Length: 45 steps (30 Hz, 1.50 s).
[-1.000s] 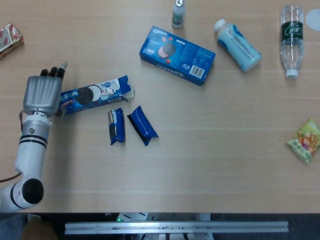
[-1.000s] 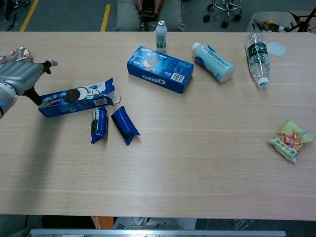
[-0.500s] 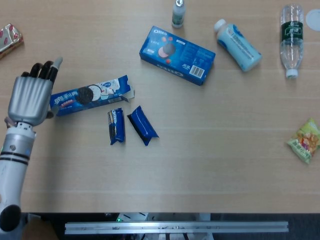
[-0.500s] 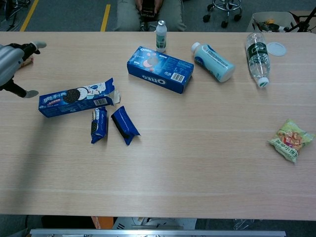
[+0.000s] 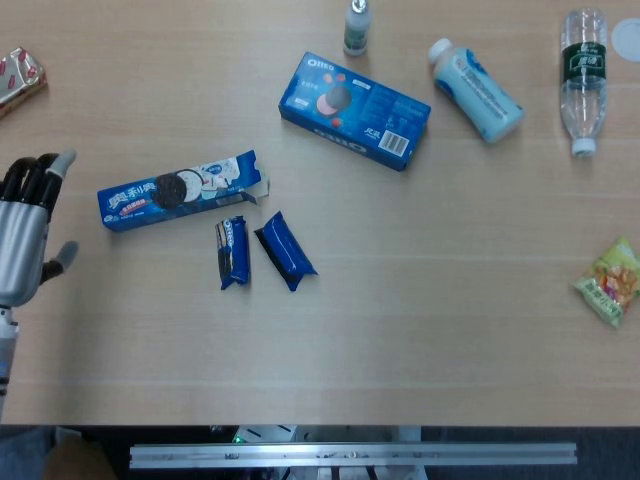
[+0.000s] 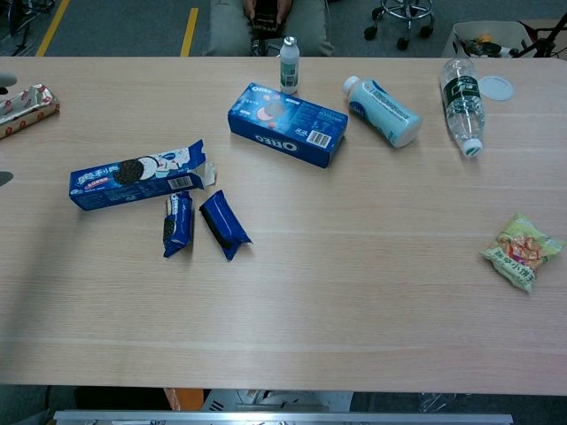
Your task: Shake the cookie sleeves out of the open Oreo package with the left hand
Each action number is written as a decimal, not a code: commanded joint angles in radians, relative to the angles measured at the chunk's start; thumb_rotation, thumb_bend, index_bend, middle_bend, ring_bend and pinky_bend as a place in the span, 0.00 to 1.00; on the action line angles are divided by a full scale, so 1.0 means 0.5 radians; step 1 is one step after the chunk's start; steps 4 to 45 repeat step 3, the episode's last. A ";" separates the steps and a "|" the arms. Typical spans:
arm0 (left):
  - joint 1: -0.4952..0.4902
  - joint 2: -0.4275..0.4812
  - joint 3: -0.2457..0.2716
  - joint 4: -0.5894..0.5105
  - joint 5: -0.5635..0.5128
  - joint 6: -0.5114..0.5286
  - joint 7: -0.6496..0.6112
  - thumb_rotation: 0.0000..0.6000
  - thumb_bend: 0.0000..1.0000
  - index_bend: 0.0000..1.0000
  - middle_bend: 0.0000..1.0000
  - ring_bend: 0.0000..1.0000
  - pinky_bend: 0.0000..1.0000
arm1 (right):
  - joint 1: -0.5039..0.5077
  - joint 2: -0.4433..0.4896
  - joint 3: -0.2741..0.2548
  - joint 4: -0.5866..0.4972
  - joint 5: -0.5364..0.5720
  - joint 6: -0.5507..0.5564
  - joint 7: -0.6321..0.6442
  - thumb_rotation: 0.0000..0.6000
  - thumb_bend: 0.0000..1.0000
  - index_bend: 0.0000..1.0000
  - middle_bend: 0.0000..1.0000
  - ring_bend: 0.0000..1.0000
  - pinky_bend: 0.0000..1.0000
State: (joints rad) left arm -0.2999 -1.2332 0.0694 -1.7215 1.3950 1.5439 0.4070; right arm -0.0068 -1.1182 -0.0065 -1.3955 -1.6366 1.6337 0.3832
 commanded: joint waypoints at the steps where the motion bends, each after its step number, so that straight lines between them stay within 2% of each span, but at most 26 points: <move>1: 0.038 0.007 -0.001 -0.020 0.021 0.028 0.012 1.00 0.17 0.12 0.21 0.20 0.42 | -0.005 0.003 -0.002 -0.004 -0.006 0.009 -0.004 1.00 0.30 0.69 0.57 0.60 0.62; 45: 0.062 0.009 -0.002 -0.031 0.025 0.028 0.024 1.00 0.17 0.12 0.21 0.20 0.42 | -0.006 0.008 -0.003 -0.006 -0.007 0.009 -0.005 1.00 0.30 0.69 0.57 0.60 0.62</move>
